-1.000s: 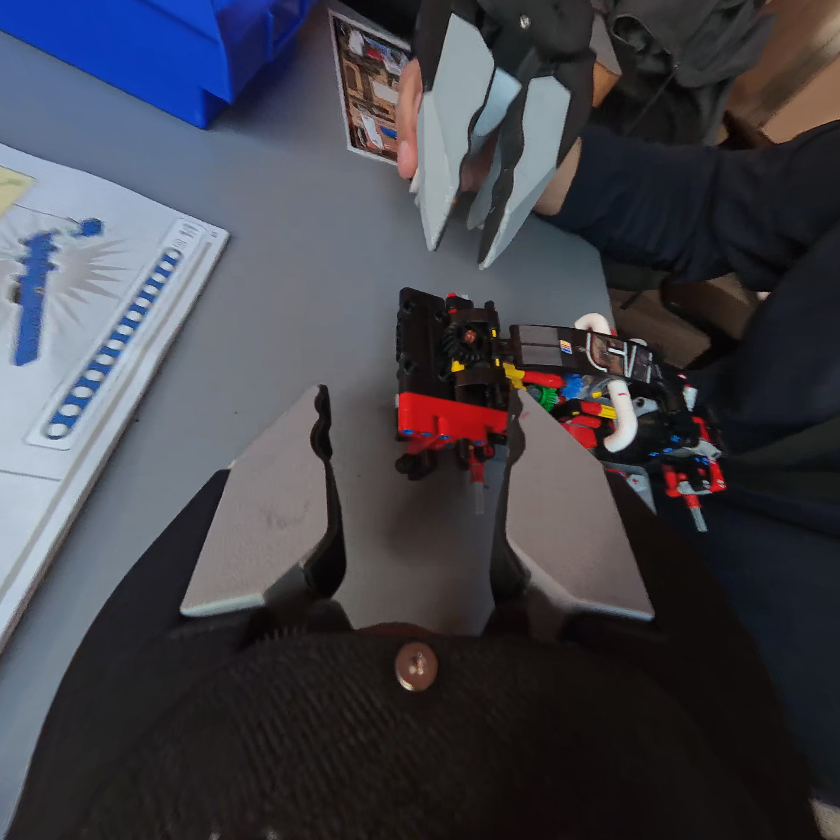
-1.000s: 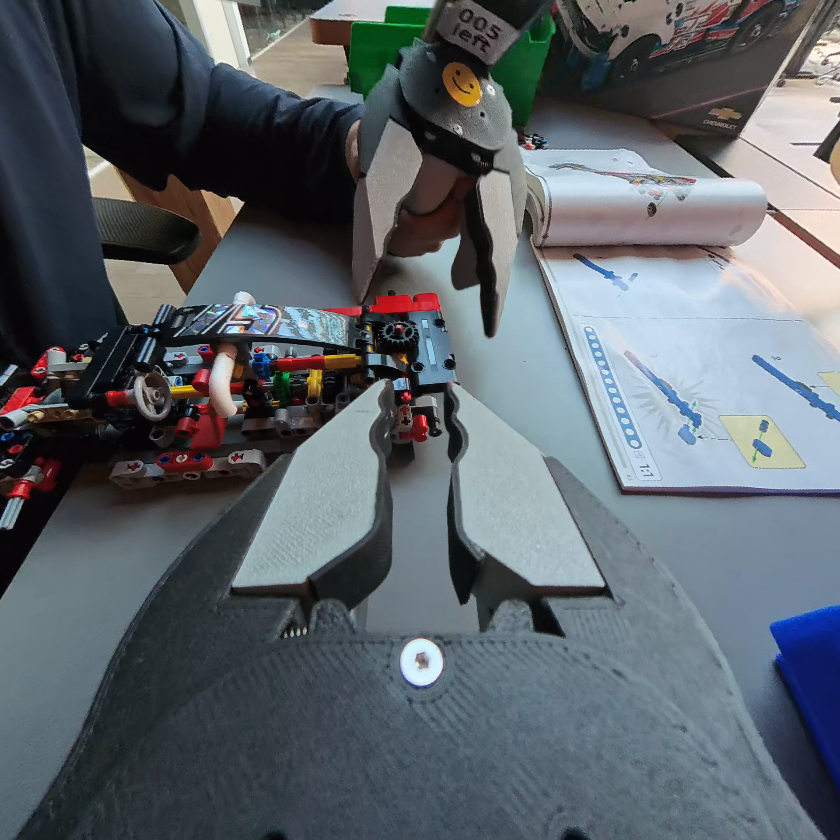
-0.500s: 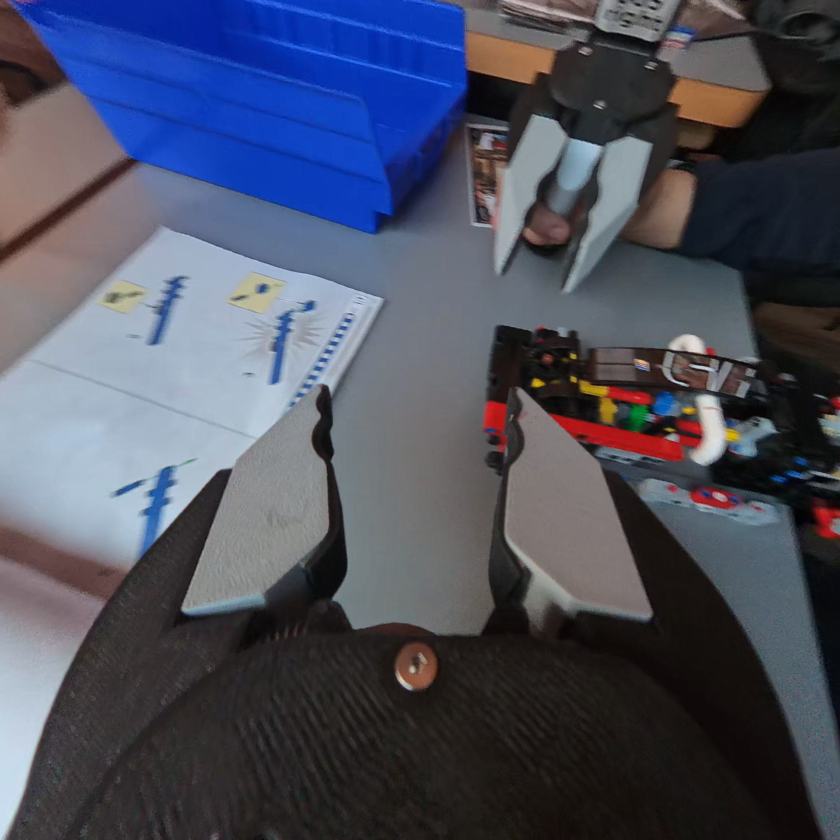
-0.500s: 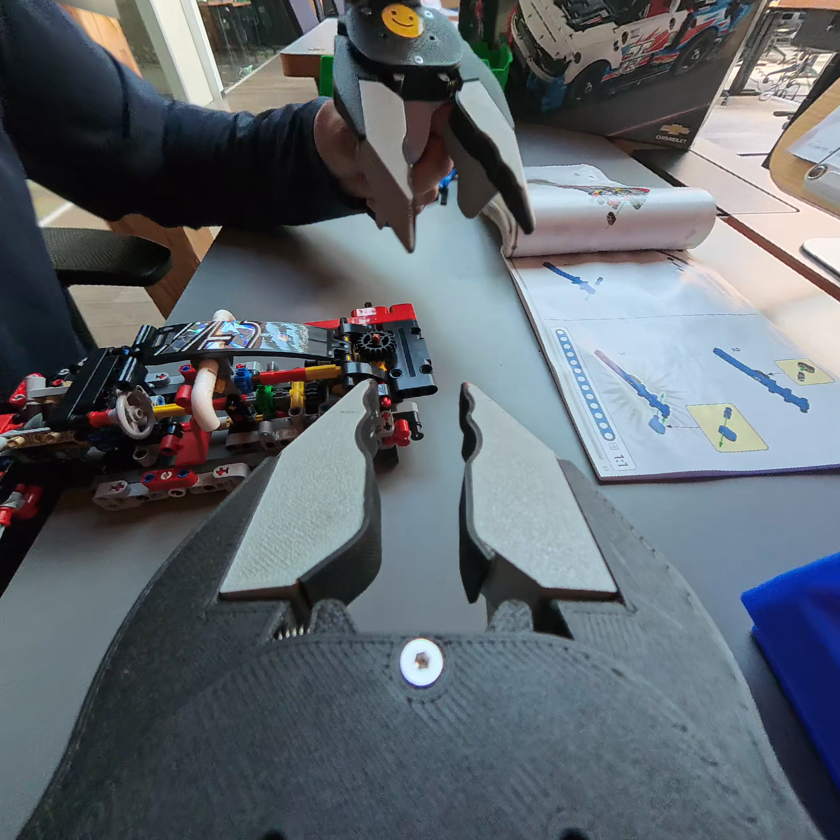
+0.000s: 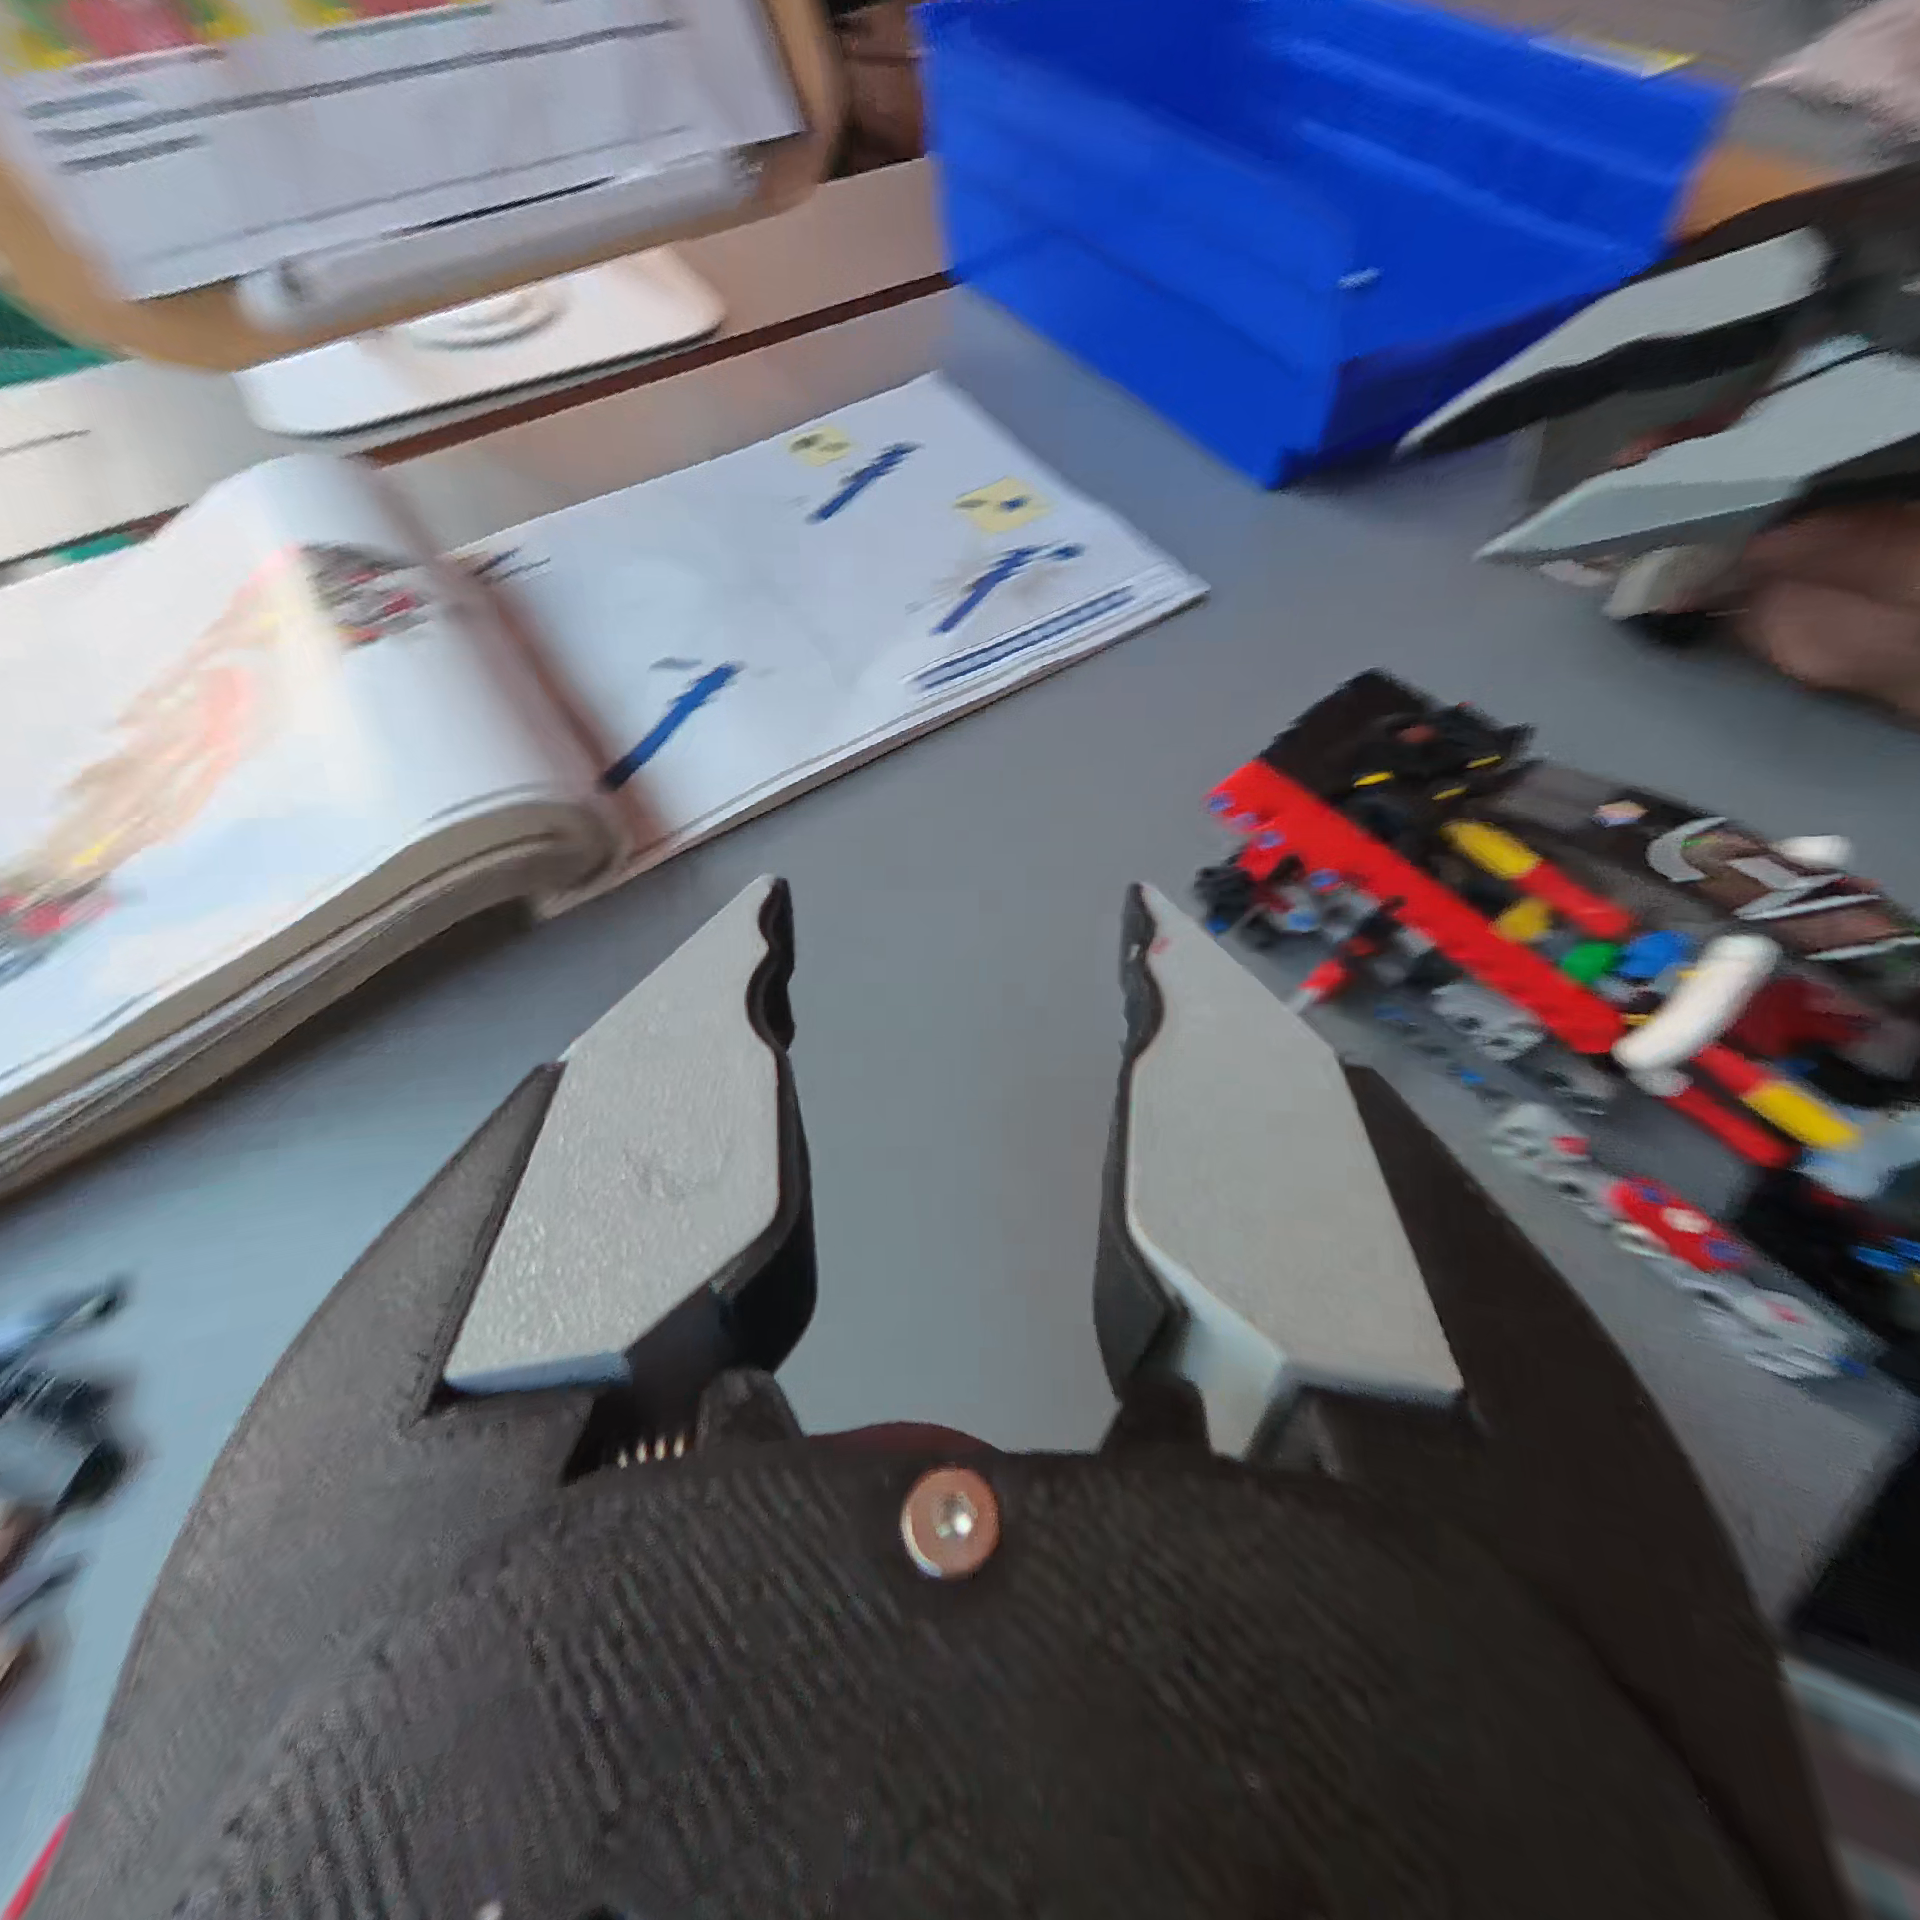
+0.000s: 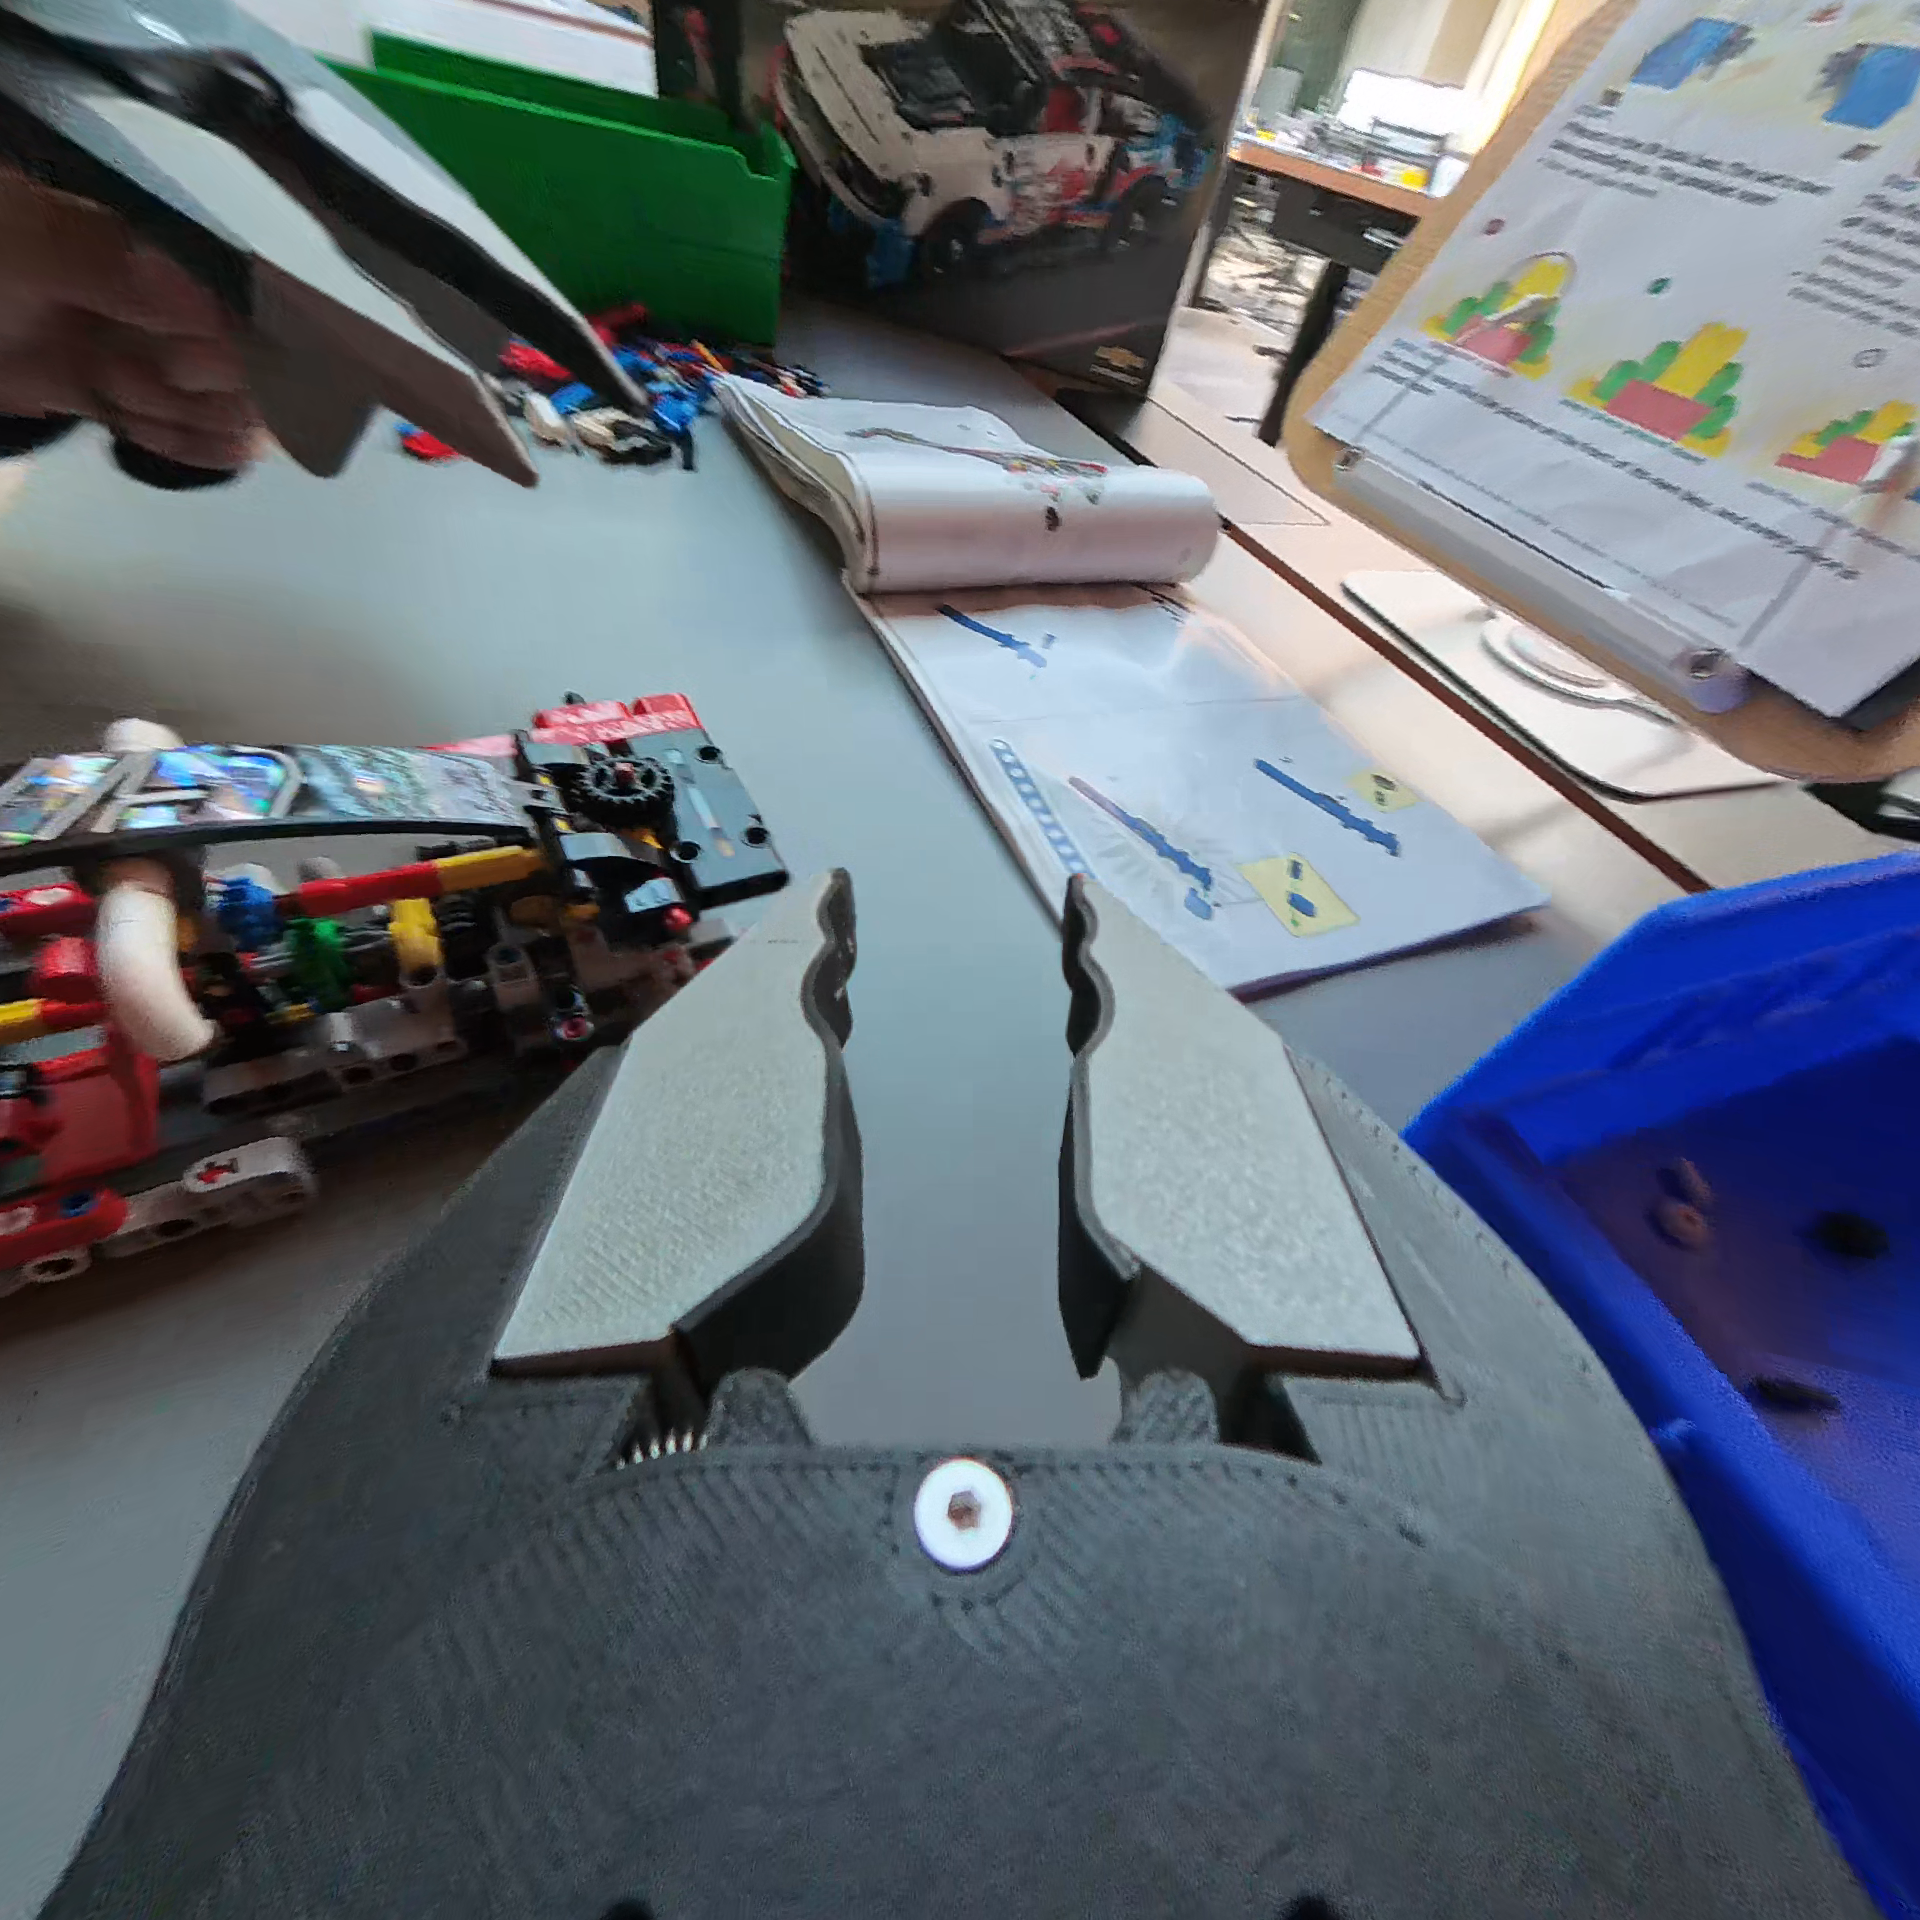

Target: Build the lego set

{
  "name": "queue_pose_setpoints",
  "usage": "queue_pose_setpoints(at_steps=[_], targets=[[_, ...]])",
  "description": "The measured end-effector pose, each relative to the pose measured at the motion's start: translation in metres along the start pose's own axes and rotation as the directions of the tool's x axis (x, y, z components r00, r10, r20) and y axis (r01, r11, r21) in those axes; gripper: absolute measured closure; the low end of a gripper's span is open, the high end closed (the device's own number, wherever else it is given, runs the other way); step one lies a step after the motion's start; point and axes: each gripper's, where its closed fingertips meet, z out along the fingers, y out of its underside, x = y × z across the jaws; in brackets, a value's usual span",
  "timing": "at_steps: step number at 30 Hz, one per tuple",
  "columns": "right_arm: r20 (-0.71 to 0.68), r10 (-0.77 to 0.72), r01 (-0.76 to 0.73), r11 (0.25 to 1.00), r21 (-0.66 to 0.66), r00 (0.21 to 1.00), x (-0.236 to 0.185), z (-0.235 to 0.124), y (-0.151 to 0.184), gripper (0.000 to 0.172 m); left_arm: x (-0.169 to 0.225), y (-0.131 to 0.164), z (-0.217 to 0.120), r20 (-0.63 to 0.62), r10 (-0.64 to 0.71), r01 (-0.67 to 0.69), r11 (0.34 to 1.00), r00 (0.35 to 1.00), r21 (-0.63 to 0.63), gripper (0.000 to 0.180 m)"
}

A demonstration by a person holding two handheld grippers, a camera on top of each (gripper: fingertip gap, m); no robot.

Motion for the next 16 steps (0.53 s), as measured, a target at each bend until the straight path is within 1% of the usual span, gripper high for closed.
queue_pose_setpoints(at_steps=[2, 4, 5, 6, 7, 8, 10, 13, 16], targets=[[-0.126, -0.050, 0.043, 0.997, -0.057, 0.991, 0.013, -0.001, 0.005, 0.142, -0.018, 0.013, -0.007, 0.178, 0.014, -0.010, 1.000, 0.984, -0.022, 0.130], [-0.284, -0.145, 0.115, 0.986, -0.120, 0.948, 0.029, -0.008, 0.005, 0.151, -0.037, 0.019, -0.018, 0.353, 0.002, 0.001, 1.000, 0.936, -0.009, 0.136], [-0.351, -0.188, 0.147, 0.979, -0.139, 0.917, 0.035, -0.013, 0.002, 0.154, -0.045, 0.020, -0.024, 0.424, -0.005, 0.006, 1.000, 0.906, 0.000, 0.137], [-0.407, -0.215, 0.167, 0.974, -0.151, 0.888, 0.039, -0.018, -0.003, 0.155, -0.050, 0.020, -0.029, 0.475, -0.011, 0.007, 1.000, 0.880, 0.009, 0.137], [-0.460, -0.226, 0.173, 0.973, -0.155, 0.859, 0.041, -0.024, -0.010, 0.159, -0.053, 0.020, -0.034, 0.514, -0.019, 0.012, 1.000, 0.858, 0.016, 0.137], [-0.506, -0.215, 0.164, 0.976, -0.144, 0.836, 0.041, -0.030, -0.018, 0.161, -0.055, 0.020, -0.038, 0.545, -0.033, 0.022, 0.999, 0.838, 0.027, 0.136], [-0.538, -0.179, 0.141, 0.984, -0.112, 0.824, 0.031, -0.037, -0.035, 0.162, -0.056, 0.018, -0.047, 0.582, -0.066, 0.040, 0.998, 0.810, 0.058, 0.134], [-0.531, -0.133, 0.084, 0.990, -0.115, 0.837, 0.011, -0.037, -0.054, 0.153, -0.054, 0.013, -0.056, 0.619, -0.110, 0.061, 0.993, 0.778, 0.100, 0.129], [-0.513, -0.089, 0.070, 0.996, -0.057, 0.853, -0.012, -0.040, -0.083, 0.152, -0.047, 0.009, -0.059, 0.621, -0.124, 0.068, 0.991, 0.774, 0.114, 0.127]])
